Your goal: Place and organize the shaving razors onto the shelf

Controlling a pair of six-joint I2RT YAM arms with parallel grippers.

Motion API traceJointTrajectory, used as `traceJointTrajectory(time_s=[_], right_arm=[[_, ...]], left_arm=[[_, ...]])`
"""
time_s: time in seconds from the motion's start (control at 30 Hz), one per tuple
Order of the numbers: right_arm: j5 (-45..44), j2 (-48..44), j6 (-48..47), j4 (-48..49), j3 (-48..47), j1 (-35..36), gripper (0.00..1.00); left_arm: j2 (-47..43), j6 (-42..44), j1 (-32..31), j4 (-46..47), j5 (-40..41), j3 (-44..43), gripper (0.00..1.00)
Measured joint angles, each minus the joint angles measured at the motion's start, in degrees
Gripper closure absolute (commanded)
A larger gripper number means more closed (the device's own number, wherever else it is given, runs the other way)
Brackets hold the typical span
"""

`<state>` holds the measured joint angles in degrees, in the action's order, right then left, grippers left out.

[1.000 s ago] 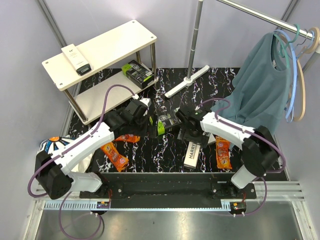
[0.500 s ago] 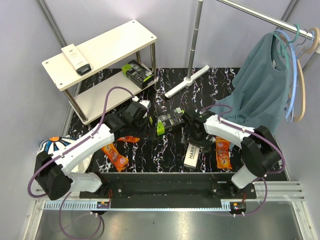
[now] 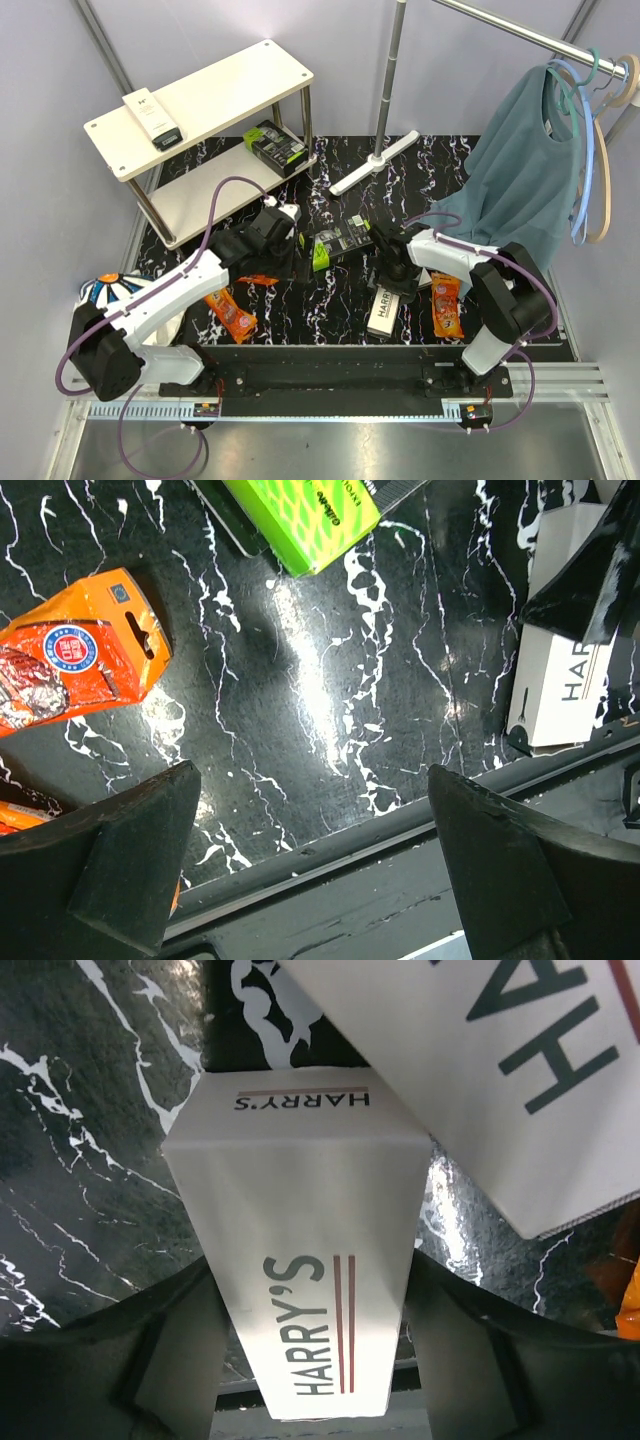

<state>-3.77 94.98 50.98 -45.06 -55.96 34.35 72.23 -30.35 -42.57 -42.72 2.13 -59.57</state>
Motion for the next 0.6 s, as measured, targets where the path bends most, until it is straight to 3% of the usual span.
traceJointTrajectory(time_s=[0.03,0.1,0.3,0.6], right_arm=[[0.26,0.13,-0.13,0.33,0.22,-0.24,0.31],[0.46,0.15,-0.44,0.7,0.46,-0.39,0.45],[1.4,0.15,-1.18,1.11,0.48,-0.48,0.64],[1.99,-0.72,-1.22,1.95,0.48,-0.5,0.64]], left_arm=[[-0.2,0.0,0.0,-0.11,0.0,0.17,0.01],[-0.66,0.0,0.0,-0.04,-0.02,0.35,0.01],[-1.57,-0.26,0.0,0.11,-0.11,0.83,0.01],[-3.67,-1.03,0.0,-0.04,-0.22,1.11,0.01]])
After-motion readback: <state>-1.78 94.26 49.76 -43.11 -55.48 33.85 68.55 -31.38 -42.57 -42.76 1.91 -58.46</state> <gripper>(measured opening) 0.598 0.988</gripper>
